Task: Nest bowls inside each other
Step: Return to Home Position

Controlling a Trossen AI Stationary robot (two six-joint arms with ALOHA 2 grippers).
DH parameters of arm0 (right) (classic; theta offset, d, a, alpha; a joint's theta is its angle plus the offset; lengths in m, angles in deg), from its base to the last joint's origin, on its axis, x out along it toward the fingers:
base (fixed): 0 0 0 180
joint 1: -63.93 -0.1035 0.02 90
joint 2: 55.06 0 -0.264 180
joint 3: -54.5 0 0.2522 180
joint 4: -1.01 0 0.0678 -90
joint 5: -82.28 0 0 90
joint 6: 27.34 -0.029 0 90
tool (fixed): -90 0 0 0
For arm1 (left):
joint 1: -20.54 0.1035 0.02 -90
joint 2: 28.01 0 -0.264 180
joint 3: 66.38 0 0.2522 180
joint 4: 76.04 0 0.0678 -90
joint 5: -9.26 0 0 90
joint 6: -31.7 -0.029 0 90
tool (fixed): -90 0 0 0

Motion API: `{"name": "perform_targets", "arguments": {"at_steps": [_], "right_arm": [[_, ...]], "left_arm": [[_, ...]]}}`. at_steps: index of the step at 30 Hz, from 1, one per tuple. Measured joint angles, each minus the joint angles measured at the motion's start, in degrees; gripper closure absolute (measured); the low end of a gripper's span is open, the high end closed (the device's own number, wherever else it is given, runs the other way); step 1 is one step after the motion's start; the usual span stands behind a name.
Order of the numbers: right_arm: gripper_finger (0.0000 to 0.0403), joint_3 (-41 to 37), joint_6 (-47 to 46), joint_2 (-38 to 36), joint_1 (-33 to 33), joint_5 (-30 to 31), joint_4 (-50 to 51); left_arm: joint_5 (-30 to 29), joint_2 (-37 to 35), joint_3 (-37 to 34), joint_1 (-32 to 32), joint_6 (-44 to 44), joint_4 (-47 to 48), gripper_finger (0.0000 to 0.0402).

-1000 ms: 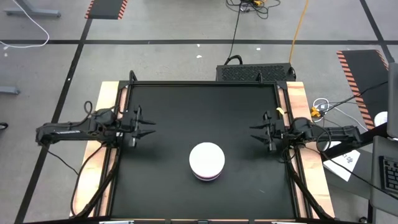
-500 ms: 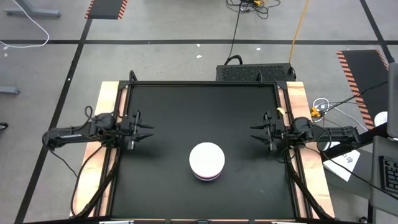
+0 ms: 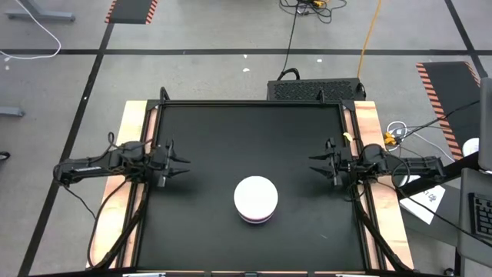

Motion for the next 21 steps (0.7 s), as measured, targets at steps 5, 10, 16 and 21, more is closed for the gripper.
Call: {"name": "perform_targets", "arguments": {"at_steps": [5,10,16,21], "right_arm": [[0.0234,0.0,-0.9,0.0,0.0,-0.1,1.6],[0.0234,0.0,-0.3,0.0,0.0,-0.3,2.1],[0.0234,0.0,0.3,0.0,0.0,-0.3,0.9],[0.0234,0.0,0.6,0.0,0.0,-0.2,1.0]], "left_arm": [[1.9,1.3,-1.2,0.0,0.6,1.3,0.0261],[4.5,2.3,-1.2,0.0,-0.6,1.6,0.0261],[4.5,2.3,-1.2,0.0,-0.5,1.6,0.0261],[3.2,3.0,-1.2,0.0,0.3,1.6,0.0261]]}}
